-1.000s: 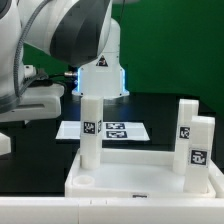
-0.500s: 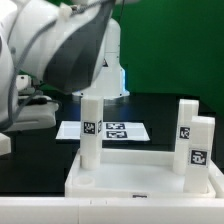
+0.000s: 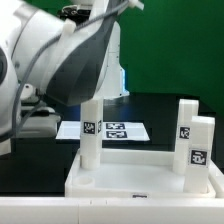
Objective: Assemble desk
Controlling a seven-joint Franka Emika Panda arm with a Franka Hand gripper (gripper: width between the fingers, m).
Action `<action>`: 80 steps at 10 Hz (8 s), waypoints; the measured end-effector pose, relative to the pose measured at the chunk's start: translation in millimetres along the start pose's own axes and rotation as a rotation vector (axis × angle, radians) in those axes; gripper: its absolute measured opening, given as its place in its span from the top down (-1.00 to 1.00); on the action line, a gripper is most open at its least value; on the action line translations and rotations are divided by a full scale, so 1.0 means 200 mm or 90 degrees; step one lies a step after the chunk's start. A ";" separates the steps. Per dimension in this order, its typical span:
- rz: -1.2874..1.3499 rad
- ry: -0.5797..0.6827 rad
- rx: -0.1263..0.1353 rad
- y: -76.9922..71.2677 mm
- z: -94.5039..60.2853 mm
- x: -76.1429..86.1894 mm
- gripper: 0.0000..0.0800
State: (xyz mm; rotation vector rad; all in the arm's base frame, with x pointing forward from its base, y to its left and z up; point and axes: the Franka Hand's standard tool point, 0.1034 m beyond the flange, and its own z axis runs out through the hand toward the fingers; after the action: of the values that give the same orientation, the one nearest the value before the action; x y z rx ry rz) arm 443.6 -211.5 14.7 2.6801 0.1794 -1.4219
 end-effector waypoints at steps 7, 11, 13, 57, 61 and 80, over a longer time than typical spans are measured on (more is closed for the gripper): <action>0.014 -0.013 0.004 -0.01 0.08 0.00 0.04; 0.034 -0.031 0.026 -0.07 -0.07 -0.10 0.27; 0.032 0.034 0.028 -0.08 -0.35 -0.19 0.27; 0.259 0.960 0.144 -0.51 -1.24 -0.23 0.27; 0.235 0.965 0.129 -0.39 -1.22 -0.26 0.27; 0.255 0.940 0.177 -0.59 -1.13 0.02 0.27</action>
Offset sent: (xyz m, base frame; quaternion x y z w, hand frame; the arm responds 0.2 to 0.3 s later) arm 0.0000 0.0000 0.0000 0.0000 0.0000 0.0000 1.0000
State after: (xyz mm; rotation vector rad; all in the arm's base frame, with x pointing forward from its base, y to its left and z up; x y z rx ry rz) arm 612.8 -60.9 134.2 3.0593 -0.4545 0.8186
